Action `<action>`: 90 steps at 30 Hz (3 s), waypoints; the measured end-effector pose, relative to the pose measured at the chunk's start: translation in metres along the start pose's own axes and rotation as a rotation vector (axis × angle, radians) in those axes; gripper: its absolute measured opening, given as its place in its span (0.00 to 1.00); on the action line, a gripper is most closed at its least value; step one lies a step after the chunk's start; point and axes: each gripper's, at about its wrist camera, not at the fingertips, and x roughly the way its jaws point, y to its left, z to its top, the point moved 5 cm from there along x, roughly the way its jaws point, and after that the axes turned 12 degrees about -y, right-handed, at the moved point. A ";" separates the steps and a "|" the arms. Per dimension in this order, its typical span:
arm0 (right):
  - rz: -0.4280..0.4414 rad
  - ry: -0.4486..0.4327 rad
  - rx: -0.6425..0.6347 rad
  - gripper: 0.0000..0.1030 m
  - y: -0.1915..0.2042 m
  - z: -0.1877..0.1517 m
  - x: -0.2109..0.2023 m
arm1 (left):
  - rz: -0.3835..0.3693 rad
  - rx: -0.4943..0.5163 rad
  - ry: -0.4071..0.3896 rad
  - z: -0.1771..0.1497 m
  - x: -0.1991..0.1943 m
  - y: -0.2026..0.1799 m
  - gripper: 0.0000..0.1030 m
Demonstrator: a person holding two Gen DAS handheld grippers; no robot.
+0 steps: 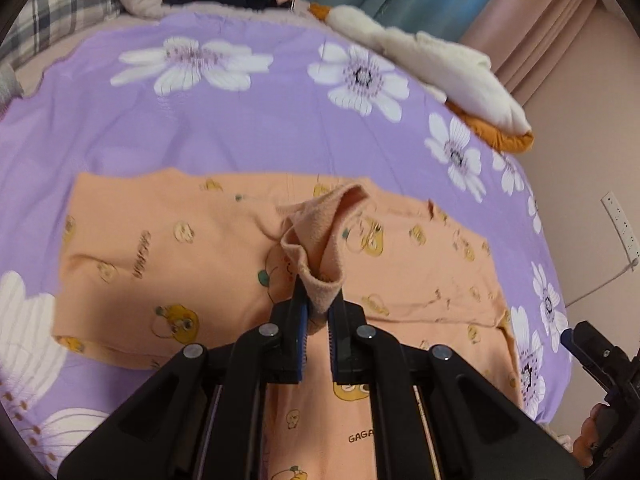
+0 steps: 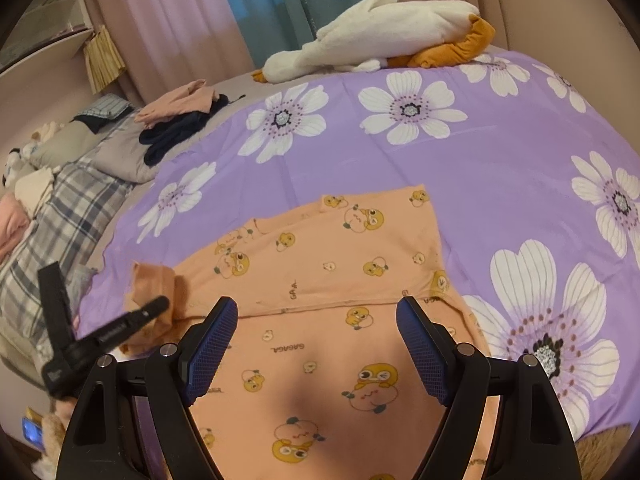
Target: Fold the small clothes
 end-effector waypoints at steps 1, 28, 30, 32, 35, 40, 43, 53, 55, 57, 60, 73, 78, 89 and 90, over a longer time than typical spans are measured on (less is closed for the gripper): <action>-0.001 0.004 0.002 0.79 -0.001 -0.001 0.001 | 0.001 -0.003 0.015 -0.002 0.004 0.000 0.08; 0.099 0.175 -0.076 0.79 0.052 -0.020 0.052 | 0.191 -0.243 -0.148 0.064 -0.098 0.119 0.52; 0.194 0.236 -0.032 0.79 0.067 -0.021 0.067 | 0.231 -0.262 -0.158 0.066 -0.103 0.131 0.52; 0.224 0.279 0.004 0.79 0.077 -0.021 0.081 | 0.260 -0.280 -0.165 0.067 -0.106 0.138 0.52; 0.221 0.306 0.003 0.79 0.090 -0.022 0.100 | 0.273 -0.290 -0.155 0.068 -0.110 0.147 0.52; 0.241 0.379 0.038 0.79 0.113 -0.035 0.131 | 0.268 -0.298 -0.141 0.068 -0.110 0.150 0.52; 0.228 0.411 0.005 0.75 0.126 -0.046 0.147 | 0.265 -0.298 -0.139 0.069 -0.110 0.152 0.52; 0.174 0.369 -0.095 0.11 0.129 -0.054 0.148 | 0.220 -0.302 -0.126 0.069 -0.109 0.148 0.54; 0.177 0.334 -0.106 0.10 0.129 -0.045 0.138 | 0.225 -0.307 -0.129 0.069 -0.110 0.149 0.54; 0.188 0.278 -0.140 0.10 0.133 -0.034 0.123 | 0.219 -0.315 -0.131 0.069 -0.111 0.150 0.54; 0.196 0.193 -0.201 0.09 0.142 -0.015 0.104 | 0.212 -0.315 -0.126 0.068 -0.110 0.148 0.54; 0.222 -0.062 -0.213 0.09 0.151 0.064 0.056 | 0.180 -0.263 -0.096 0.067 -0.092 0.130 0.56; 0.155 -0.076 -0.194 0.09 0.117 0.074 0.055 | 0.160 -0.216 -0.063 0.062 -0.073 0.111 0.56; 0.029 -0.025 -0.146 0.09 0.044 0.073 0.066 | 0.086 -0.133 0.006 0.047 -0.028 0.073 0.55; 0.010 -0.019 -0.132 0.09 0.033 0.072 0.067 | 0.076 -0.126 0.013 0.045 -0.023 0.070 0.55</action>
